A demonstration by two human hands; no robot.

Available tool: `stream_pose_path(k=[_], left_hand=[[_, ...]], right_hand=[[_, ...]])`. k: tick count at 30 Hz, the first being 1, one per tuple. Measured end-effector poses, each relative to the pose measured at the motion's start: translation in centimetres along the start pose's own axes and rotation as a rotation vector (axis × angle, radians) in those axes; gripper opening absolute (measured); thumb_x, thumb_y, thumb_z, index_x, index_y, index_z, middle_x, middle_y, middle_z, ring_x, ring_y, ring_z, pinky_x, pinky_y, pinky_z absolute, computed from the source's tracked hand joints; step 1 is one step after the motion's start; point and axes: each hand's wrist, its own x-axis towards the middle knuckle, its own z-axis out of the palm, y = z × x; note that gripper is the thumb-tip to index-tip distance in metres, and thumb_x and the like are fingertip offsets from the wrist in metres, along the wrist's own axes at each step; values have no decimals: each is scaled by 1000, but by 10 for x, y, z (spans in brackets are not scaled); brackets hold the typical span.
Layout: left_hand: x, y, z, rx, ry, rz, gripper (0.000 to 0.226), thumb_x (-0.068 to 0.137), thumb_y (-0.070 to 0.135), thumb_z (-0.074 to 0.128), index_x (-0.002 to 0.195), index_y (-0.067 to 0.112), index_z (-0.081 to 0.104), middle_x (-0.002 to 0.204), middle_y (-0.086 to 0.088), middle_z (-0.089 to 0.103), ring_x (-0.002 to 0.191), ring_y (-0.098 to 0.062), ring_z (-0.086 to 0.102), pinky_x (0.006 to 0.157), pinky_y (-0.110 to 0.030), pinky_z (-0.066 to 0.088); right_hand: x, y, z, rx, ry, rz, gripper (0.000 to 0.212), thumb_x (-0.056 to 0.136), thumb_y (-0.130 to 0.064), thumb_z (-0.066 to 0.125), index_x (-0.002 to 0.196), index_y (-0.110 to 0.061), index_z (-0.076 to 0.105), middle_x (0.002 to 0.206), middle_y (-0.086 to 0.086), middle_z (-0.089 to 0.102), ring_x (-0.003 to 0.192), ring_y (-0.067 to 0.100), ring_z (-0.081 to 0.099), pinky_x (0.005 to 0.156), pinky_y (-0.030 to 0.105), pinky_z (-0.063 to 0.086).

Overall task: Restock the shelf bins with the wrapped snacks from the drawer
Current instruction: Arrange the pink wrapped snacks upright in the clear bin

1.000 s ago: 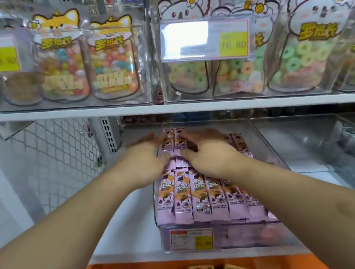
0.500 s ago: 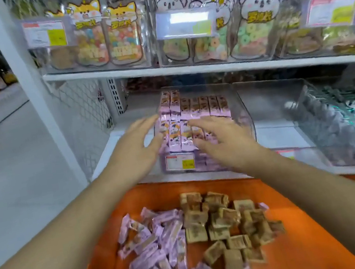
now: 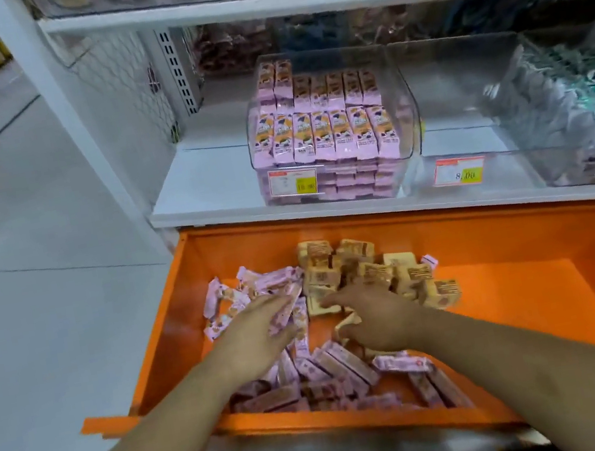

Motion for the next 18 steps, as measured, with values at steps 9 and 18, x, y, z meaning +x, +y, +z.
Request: stream_pose_path(k=[9,18], left_hand=[[37,-74,27,157,-448,-183,63,80,41,85,138,35,63,137,11,60,125,-12,58,104,-23,45],[74,-121,47,200,-521,-167,54,69,24,87,115,41,63,115,9,63,100,-17,65,83,-32,59]], right_hand=[[78,21,68,44,-151,-79,70,99,-13,61,161,-33,35,168,-2,29,152,23,34,119,39,39],[163,-9,68,-290,229,-141,93,80,0,64,160,-22,22,160,6,24,145,30,20,122,46,30]])
